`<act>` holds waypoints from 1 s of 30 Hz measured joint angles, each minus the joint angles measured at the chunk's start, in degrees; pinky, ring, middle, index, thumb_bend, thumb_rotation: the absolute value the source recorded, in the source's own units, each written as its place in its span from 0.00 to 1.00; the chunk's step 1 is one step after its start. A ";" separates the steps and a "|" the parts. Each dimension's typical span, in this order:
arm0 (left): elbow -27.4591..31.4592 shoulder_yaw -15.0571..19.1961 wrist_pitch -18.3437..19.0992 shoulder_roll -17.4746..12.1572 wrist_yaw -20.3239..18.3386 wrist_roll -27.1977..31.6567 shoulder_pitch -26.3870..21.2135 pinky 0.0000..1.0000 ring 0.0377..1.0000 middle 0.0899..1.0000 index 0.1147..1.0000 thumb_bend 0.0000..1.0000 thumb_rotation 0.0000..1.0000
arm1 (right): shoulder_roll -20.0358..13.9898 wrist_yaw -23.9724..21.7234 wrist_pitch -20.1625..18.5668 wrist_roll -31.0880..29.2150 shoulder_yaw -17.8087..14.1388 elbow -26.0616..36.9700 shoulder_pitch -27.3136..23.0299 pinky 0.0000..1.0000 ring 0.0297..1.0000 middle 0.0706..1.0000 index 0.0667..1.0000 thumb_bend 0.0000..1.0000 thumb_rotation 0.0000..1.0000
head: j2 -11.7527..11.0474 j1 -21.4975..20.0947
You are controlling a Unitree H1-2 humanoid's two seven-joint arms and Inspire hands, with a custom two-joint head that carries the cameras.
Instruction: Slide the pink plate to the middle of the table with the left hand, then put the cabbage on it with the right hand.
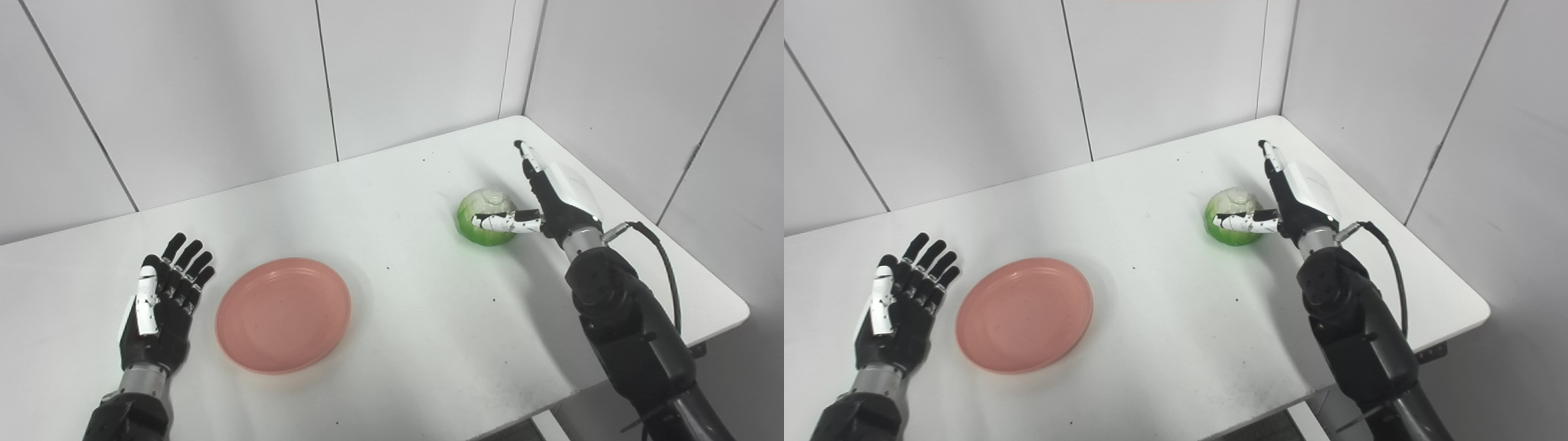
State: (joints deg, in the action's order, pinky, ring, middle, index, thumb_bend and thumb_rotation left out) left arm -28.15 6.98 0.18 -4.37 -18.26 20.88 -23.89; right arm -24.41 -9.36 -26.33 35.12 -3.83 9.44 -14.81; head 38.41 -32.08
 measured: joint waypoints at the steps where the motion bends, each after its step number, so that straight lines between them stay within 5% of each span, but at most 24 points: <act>1: 0.06 0.03 0.09 -0.33 -0.25 0.01 0.02 0.91 0.88 0.88 0.87 0.46 1.00 | -0.16 -0.63 -0.11 0.07 0.23 -0.34 -0.21 0.79 0.94 1.00 1.00 1.00 0.45 | 0.17 -0.17; 30: 3.31 0.31 1.20 -2.12 -0.82 0.12 2.21 0.91 0.88 0.89 0.88 0.48 1.00 | -1.58 -2.10 -0.50 -0.59 2.81 -7.13 -4.33 0.83 0.95 1.00 1.00 1.00 0.41 | 1.84 -0.09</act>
State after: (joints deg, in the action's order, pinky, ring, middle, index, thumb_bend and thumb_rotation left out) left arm -24.84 7.29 1.38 -6.49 -19.08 21.00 -21.68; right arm -26.00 -11.46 -26.83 34.53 -1.02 2.32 -19.14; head 40.25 -32.17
